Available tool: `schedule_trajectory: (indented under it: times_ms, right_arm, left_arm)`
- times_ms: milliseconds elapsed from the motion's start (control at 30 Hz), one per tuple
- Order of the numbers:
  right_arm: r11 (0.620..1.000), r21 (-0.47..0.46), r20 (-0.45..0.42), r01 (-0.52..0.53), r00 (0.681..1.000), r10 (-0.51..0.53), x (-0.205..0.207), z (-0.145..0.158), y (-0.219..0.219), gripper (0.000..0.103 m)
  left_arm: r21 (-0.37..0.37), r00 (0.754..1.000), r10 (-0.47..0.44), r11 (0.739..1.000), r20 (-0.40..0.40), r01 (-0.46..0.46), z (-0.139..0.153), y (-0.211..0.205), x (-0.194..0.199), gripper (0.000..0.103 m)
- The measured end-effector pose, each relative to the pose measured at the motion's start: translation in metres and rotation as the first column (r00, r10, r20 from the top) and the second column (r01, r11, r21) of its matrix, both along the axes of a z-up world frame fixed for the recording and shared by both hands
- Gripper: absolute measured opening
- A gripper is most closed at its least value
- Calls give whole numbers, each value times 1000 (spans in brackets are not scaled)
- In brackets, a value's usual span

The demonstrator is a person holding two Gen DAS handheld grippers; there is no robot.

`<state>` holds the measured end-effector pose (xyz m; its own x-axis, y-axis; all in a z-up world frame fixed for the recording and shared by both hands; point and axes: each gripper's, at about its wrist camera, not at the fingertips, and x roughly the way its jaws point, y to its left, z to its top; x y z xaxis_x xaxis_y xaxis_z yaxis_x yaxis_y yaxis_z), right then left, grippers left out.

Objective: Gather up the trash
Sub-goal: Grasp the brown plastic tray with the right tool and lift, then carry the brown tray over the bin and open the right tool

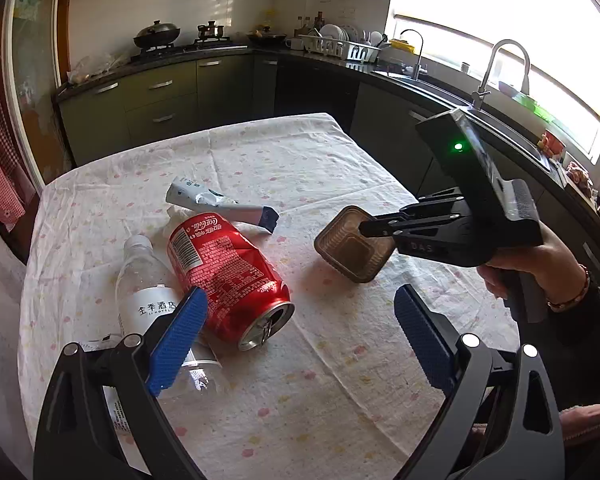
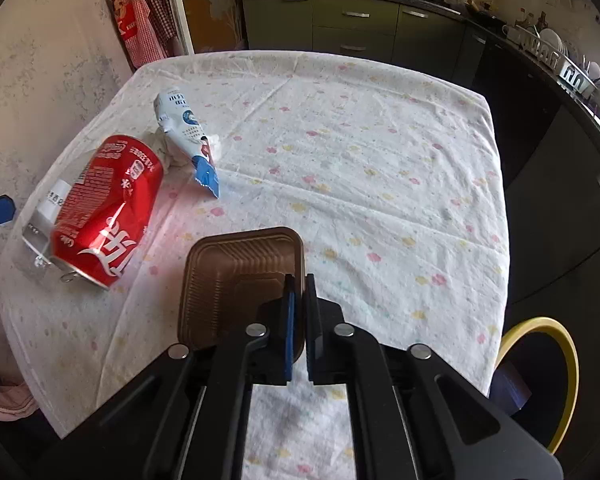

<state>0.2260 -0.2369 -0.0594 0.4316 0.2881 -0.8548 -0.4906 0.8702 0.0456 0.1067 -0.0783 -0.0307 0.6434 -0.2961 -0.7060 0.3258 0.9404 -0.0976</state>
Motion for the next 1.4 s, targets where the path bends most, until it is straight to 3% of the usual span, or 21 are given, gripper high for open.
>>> schedule_trajectory:
  times_ms: [233, 467, 567, 667, 867, 1233, 1400]
  right_arm:
    - [998, 55, 27, 39, 999, -40, -21, 20, -28, 4]
    - [983, 85, 46, 160, 985, -164, -39, 30, -86, 4]
    - [964, 97, 48, 248, 966, -253, -46, 31, -122, 4]
    - [928, 84, 52, 364, 928, -368, -53, 26, -168, 4]
    - [863, 53, 30, 503, 863, -505, -61, 6, -229, 4]
    - [809, 43, -24, 586, 810, -585, -63, -26, -273, 5]
    - [789, 44, -35, 613, 790, -612, -61, -30, -282, 22]
  left_arm:
    - [15, 1000, -8, 1000, 5, 7, 0, -3, -2, 93]
    - [29, 1000, -18, 999, 5, 18, -1, -9, -3, 93]
    - [34, 1000, -22, 999, 5, 22, -1, -12, -2, 93]
    - [40, 1000, -28, 999, 2, 28, -2, -16, -2, 93]
    - [58, 999, -39, 998, -5, 39, -4, -25, 0, 93]
    - [75, 998, -61, 995, -9, 62, -1, -38, 1, 93]
    - [72, 998, -54, 996, -10, 55, 0, -36, 2, 93]
